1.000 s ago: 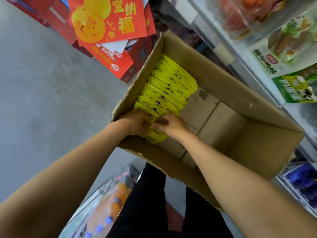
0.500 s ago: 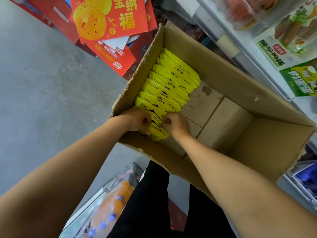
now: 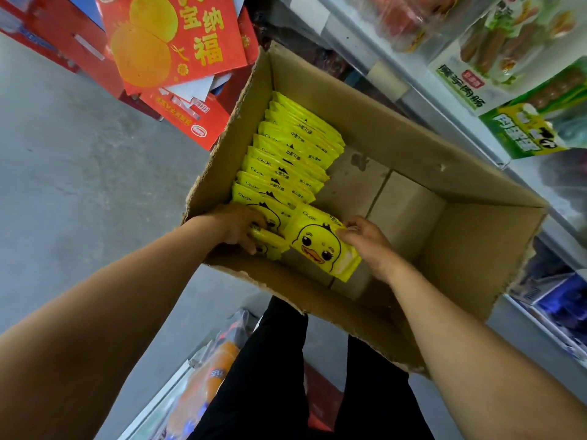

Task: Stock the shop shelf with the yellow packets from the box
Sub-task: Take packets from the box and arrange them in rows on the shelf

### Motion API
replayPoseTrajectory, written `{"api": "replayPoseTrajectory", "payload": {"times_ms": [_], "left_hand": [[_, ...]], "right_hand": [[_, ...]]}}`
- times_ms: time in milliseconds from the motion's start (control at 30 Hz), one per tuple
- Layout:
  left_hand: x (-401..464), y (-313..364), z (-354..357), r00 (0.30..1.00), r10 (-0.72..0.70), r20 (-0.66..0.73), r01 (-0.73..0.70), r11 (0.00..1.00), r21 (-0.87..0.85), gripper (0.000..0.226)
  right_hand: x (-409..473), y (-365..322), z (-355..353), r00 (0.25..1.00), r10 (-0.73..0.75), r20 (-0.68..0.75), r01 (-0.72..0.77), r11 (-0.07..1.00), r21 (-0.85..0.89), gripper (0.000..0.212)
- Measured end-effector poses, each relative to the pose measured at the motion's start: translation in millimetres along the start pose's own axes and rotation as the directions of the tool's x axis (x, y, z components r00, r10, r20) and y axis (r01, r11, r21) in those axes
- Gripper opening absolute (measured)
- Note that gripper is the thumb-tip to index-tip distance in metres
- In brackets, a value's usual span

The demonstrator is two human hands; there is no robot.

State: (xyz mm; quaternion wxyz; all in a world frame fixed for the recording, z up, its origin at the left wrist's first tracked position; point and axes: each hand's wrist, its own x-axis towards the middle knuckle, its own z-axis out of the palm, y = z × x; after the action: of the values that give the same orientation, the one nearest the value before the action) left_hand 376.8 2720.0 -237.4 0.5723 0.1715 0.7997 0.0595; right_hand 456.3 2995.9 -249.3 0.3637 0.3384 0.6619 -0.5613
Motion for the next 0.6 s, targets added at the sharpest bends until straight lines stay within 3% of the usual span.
{"api": "replayPoseTrajectory", "payload": {"times_ms": [167,267,500,600], "left_hand": [[4,-4,8,0.996,-0.043,-0.079,0.04,0.998,-0.04,0.05],[0,1,7,0.988,-0.042,-0.15,0.031,0.996,-0.078,0.034],[-29,46,-16,0.952,-0.058,-0.301,-0.022,0.966,-0.256,0.042],[-49,78,-24,0.93,-0.012,-0.366,-0.082,0.967,-0.24,0.041]], "right_hand": [[-7,9,-13,0.992,-0.026,-0.122,0.038,0.995,0.097,0.013],[-14,8,-16,0.99,-0.029,-0.138,0.055,0.98,0.189,0.029],[-46,-2,-33,0.992,-0.047,-0.116,0.094,0.892,0.441,0.031],[-73,-8,-51,0.99,-0.099,-0.103,0.138,0.849,0.51,0.028]]}}
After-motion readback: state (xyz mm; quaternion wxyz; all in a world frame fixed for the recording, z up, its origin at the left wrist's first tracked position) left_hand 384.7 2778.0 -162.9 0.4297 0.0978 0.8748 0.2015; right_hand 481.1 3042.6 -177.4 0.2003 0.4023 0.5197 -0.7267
